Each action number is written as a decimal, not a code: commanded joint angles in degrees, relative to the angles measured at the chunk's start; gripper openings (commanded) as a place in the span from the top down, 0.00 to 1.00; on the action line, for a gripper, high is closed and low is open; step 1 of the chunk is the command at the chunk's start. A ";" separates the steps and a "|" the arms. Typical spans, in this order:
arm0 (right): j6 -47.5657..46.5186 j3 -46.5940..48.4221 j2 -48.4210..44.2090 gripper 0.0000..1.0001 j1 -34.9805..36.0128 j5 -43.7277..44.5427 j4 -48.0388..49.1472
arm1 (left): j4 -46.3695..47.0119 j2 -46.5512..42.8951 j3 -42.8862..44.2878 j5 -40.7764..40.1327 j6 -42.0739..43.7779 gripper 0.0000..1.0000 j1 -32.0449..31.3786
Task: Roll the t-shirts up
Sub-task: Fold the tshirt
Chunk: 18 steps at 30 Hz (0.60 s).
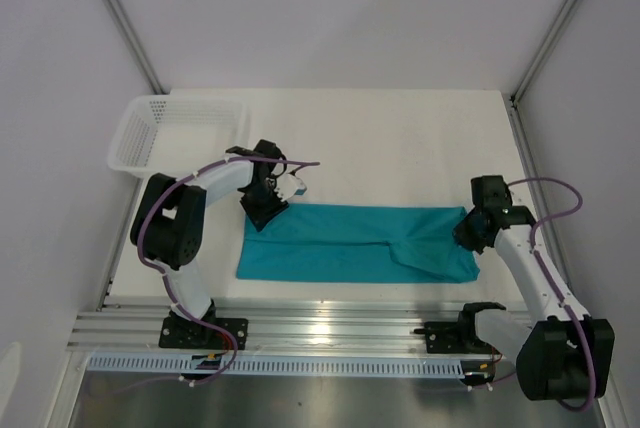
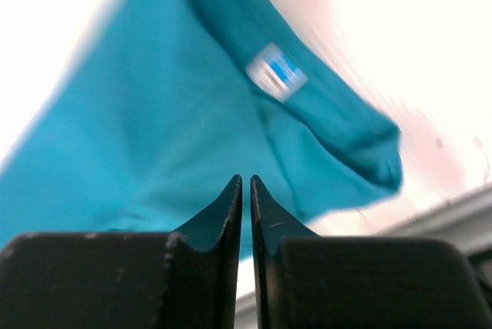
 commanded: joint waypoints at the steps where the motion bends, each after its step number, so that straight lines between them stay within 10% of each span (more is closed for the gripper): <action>1: -2.47 5.93 1.31 0.88 -0.58 4.34 5.28 | -0.06 -0.23 2.52 0.04 0.22 0.55 0.47; 7: -8.27 8.13 13.95 0.90 -4.63 -10.94 22.15 | 0.20 -0.23 2.43 -0.23 -0.04 0.55 0.47; 18: -9.07 6.82 28.03 0.94 -8.67 -3.84 28.15 | 1.08 0.73 2.08 0.12 -1.19 0.55 0.47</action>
